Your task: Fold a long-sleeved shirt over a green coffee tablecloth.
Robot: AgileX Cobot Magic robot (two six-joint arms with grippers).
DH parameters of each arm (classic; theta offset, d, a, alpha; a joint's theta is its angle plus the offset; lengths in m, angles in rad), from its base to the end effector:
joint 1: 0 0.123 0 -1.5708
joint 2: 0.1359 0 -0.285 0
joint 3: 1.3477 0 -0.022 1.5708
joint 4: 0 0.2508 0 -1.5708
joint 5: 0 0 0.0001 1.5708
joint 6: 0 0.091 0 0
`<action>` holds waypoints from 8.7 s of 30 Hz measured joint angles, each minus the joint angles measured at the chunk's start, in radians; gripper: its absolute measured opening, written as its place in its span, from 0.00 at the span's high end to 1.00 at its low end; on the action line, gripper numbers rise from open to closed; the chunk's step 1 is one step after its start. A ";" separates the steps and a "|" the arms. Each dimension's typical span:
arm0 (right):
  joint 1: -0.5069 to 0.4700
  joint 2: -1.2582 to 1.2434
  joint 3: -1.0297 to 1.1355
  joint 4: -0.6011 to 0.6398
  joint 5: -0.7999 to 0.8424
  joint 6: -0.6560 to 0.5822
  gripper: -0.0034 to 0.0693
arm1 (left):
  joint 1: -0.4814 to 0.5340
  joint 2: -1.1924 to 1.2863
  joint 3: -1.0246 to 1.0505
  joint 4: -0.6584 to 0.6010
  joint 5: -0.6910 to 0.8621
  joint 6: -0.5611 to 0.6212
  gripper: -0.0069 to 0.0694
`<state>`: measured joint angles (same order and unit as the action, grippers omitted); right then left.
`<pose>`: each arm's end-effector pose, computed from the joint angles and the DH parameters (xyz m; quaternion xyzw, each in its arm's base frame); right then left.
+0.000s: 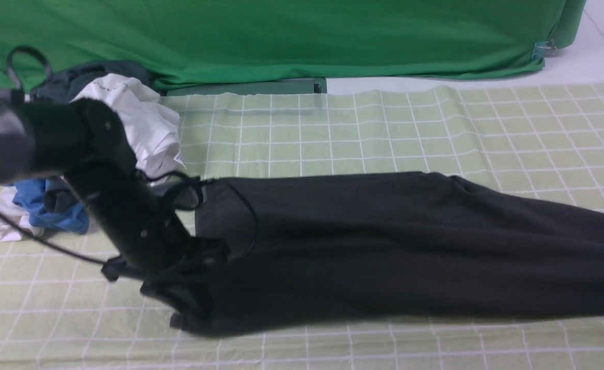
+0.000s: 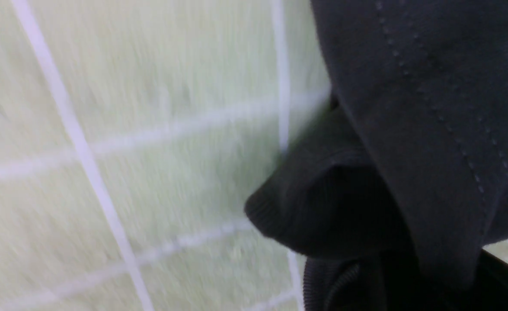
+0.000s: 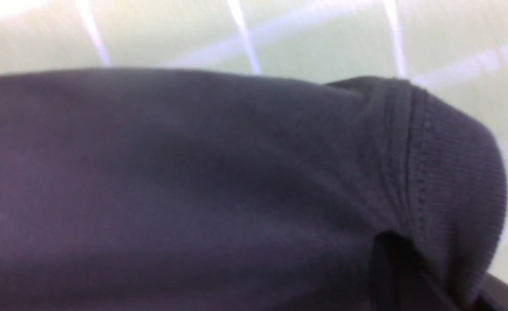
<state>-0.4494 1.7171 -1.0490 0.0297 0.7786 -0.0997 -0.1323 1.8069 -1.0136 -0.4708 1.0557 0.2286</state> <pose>0.2891 -0.1373 0.1885 0.1822 0.9775 -0.0175 0.1046 0.2896 -0.0748 0.1597 -0.0422 -0.9763 0.1953 0.0834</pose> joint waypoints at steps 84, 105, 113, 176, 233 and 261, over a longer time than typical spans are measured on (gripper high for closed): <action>1.257 -0.129 -0.216 0.343 -0.190 0.001 0.69 | 0.156 -0.179 -0.288 -0.016 -0.061 -0.004 0.80; 0.989 -0.999 -0.174 -0.103 0.332 0.029 0.94 | 0.156 -0.179 -0.288 -0.016 -0.033 -0.003 0.77; 0.989 -1.302 0.095 -0.104 0.188 0.130 0.94 | 0.150 -0.179 -0.288 -0.038 -0.002 -0.001 0.76; 0.989 -1.385 0.761 -0.108 -0.828 0.152 0.81 | -0.240 -0.124 -0.184 0.085 -0.130 -0.010 0.60; 0.489 -1.717 1.059 -0.111 -0.553 0.153 0.65 | -0.240 -0.697 -0.264 0.471 0.154 -0.092 0.89; 0.488 -1.717 1.059 -0.108 -0.534 0.019 0.62 | -0.240 -1.541 0.689 0.417 -0.916 -0.229 0.89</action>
<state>0.0387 0.0000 0.0099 -0.0785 0.2447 -0.0810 -0.3720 0.2655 -0.3248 -0.0533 0.1401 0.0000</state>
